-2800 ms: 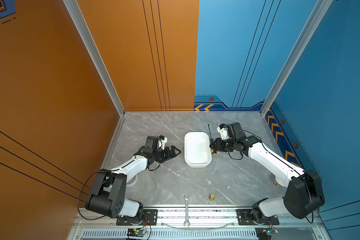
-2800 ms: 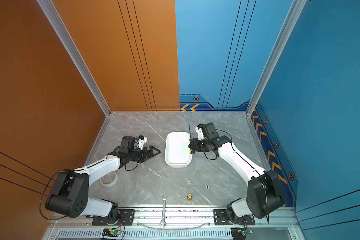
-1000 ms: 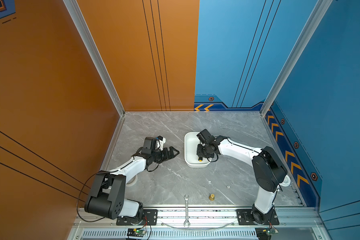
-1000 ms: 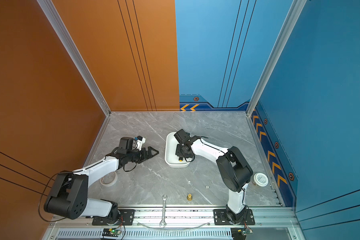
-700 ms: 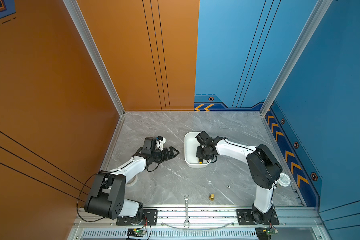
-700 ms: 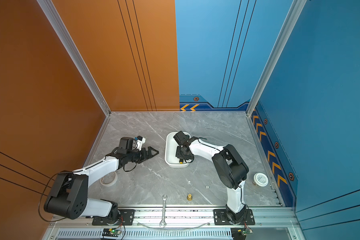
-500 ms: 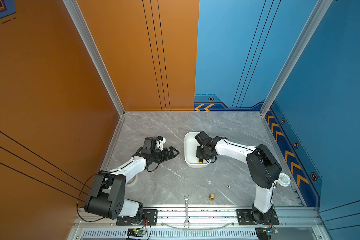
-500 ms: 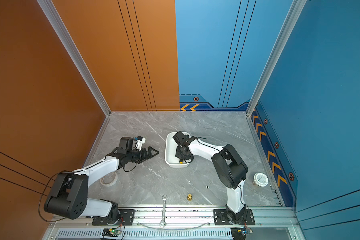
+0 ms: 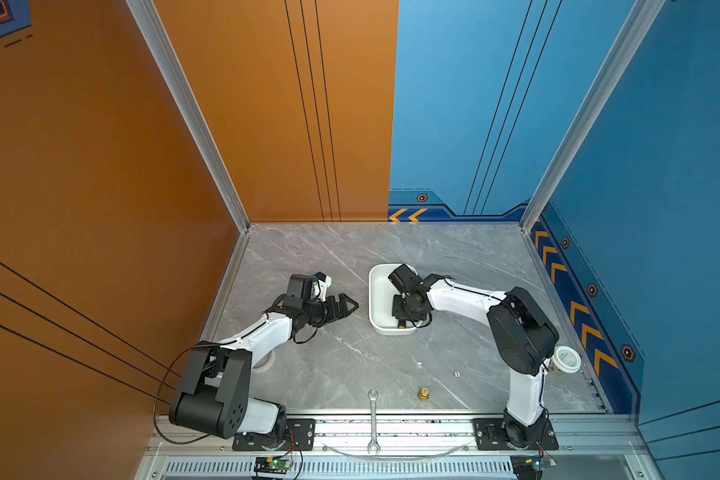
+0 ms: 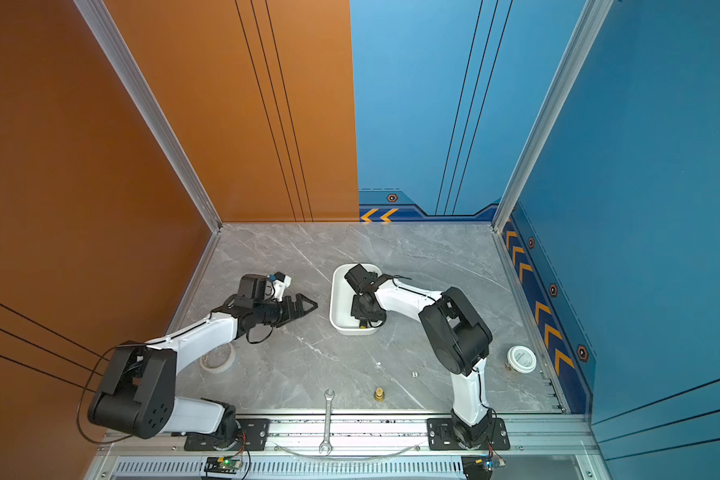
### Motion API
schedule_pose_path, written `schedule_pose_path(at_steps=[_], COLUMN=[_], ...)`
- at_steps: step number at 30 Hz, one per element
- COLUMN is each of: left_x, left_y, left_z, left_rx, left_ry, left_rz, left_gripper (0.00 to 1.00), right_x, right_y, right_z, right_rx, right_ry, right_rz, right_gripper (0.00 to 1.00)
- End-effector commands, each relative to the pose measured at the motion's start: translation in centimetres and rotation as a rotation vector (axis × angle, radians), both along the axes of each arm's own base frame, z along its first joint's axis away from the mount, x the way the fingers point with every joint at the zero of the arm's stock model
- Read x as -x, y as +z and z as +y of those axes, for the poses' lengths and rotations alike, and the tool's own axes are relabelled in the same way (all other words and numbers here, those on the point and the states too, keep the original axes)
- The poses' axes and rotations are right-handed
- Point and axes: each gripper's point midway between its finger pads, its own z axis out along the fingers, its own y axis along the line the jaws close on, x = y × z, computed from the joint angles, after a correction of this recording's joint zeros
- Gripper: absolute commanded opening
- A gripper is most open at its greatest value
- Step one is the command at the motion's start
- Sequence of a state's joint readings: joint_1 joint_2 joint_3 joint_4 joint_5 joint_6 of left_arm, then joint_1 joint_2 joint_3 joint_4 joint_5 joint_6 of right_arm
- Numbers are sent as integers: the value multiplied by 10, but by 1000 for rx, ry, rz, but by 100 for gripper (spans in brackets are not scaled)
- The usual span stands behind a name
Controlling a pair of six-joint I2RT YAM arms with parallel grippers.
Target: Put the screwdriver in the bin
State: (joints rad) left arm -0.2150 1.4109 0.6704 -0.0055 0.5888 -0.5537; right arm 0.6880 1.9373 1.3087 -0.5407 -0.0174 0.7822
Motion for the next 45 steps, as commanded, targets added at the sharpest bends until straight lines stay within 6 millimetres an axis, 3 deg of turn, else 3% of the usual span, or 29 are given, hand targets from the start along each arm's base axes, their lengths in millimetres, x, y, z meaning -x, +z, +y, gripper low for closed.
schedule_pose_path(at_steps=[1,8,14,20,25,28,34,40,45], left_x=[5,6,4,-5,-18,-24,-23,-11,-1], left_y=[-8,-8,1,31,70,91,113,112,100], left_z=[6,8,11,22,48,70,129,159,176], left_rx=[-27,-47,-75,-130,-252,-356,-590,-742,-763], left_ry=[3,1,1,40,120,189,415,487,568], left_rz=[15,20,-1,-116,-303,-450,-620,-736,-788], left_gripper=[98,98,98,98,98,98,98,98,98], right_x=[-4,-7,-8,0,1,-1,-18,-24,-13], right_y=[4,16,42,89,140,165,197,194,169], right_z=[-2,-1,0,8,1,-23,-104,-195,-242], right_rx=[39,26,2,-24,3,105,166,165,274], right_ry=[7,16,31,124,321,393,289,1,-131], right_rz=[-24,-51,-95,-183,-345,-472,-678,-918,-1051], right_gripper=[32,44,53,58,68,69,71,76,85])
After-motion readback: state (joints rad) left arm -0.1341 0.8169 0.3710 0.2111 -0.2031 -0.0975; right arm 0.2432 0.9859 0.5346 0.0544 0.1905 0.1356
